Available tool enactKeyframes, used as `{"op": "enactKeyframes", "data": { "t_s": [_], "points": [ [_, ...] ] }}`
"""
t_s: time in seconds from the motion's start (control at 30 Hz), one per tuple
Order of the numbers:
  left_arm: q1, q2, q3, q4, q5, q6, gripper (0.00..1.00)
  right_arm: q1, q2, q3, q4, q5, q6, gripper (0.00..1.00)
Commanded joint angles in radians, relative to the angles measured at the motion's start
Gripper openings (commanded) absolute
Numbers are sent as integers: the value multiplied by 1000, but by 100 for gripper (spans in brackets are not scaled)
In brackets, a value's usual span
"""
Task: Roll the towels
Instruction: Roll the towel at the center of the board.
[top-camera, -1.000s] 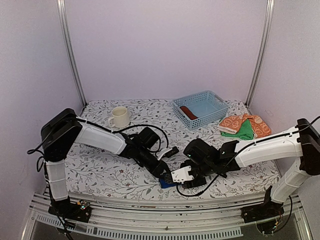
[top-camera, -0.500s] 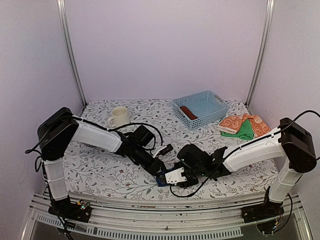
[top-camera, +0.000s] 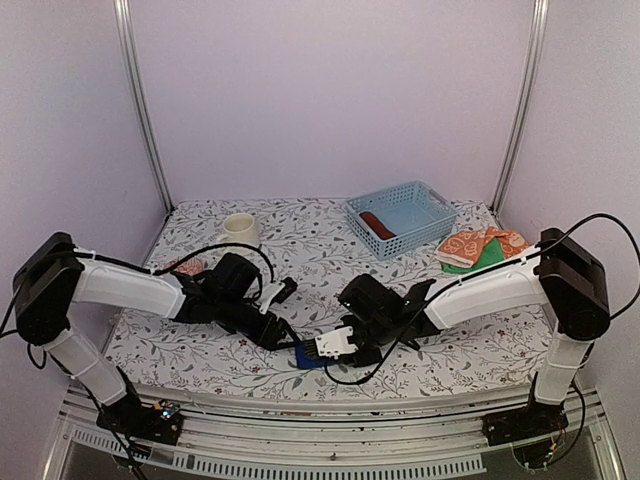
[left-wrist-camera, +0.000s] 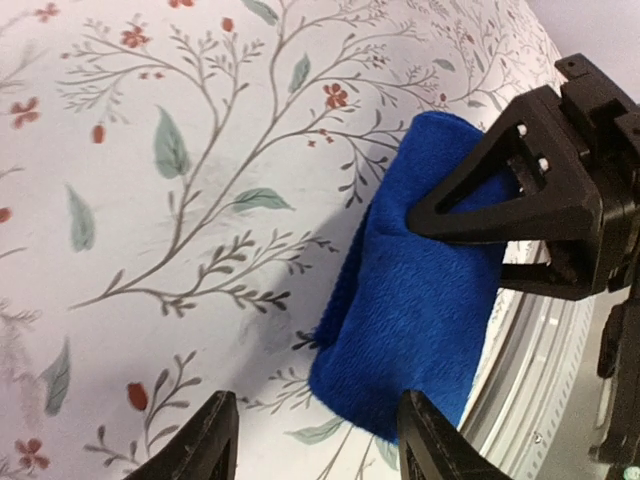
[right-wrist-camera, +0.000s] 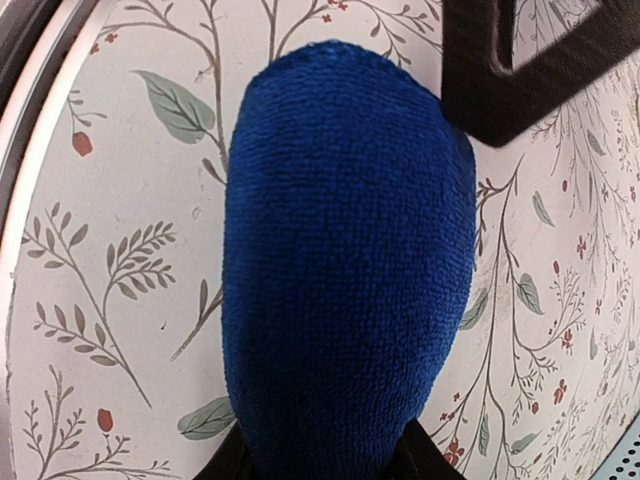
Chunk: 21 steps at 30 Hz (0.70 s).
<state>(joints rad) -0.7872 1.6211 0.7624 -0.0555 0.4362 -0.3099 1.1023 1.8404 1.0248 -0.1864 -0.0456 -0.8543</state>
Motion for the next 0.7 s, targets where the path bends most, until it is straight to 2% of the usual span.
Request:
{"op": "enactKeyframes", "data": {
  "t_s": [0.0,0.1,0.23,0.33,0.43,0.67],
  "points": [
    [-25,-128,-93,75,-150,-1,55,-24,88,-5,-319,-190,42,30],
    [-108,-209,-134,96,-243,34,55,-50,99,34,-375,-259,54,26],
    [-256,-285,-175,123,-471,96,54,-98,131,110,-474,-381,72,23],
    [-392,-366,-271,278,-648,148,56,-135,169,173,-560,-468,79,21],
    [-448,-407,-342,414,-689,193,58,-165,210,248,-642,-538,77,20],
    [-487,-264,-294,446,-711,317,60,-208,267,334,-743,-638,66,20]
  ]
}}
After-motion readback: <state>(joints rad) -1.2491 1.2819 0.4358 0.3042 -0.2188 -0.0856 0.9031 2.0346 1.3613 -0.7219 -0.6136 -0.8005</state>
